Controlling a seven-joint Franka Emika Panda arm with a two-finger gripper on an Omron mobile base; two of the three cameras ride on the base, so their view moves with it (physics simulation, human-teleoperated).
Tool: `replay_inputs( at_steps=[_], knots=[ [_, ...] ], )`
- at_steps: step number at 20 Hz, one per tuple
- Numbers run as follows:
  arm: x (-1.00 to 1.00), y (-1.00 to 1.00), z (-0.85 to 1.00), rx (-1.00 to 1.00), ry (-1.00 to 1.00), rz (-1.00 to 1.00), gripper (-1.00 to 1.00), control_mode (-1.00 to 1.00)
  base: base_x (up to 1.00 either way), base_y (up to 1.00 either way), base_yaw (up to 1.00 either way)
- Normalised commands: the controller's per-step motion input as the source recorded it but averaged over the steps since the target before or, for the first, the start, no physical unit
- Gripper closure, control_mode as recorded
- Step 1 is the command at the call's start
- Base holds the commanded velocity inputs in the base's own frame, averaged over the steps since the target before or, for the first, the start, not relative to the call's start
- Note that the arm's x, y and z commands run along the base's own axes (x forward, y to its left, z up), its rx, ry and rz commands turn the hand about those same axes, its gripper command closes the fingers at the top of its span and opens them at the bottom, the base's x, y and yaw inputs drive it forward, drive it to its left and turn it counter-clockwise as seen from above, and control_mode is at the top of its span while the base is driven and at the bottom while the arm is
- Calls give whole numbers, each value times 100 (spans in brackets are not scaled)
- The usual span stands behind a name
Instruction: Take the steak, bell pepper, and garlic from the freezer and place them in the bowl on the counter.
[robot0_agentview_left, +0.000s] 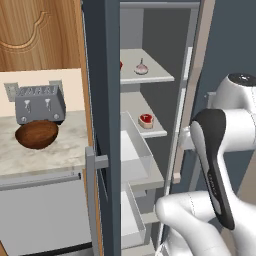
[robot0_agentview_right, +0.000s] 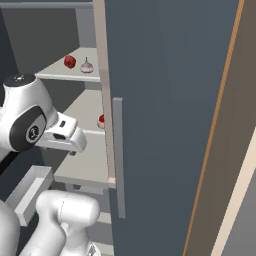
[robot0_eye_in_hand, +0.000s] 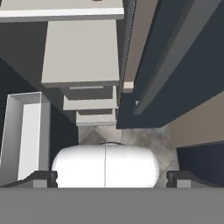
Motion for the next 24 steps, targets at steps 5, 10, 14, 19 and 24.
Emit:
replay_inputs(
  at_steps=[5,10,14,19,24],
  knots=[
    [-19,0,0,0,0,0,-100,-100,0,0,0],
    [-6,0,0,0,0,0,-100,-100,0,0,0],
    [0,0,0,0,0,0,-100,100,6,0,0],
    [0,0,0,0,0,0,-100,100,36,0,0],
    [0,0,0,0,0,0,-100,100,47,0,0]
  ],
)
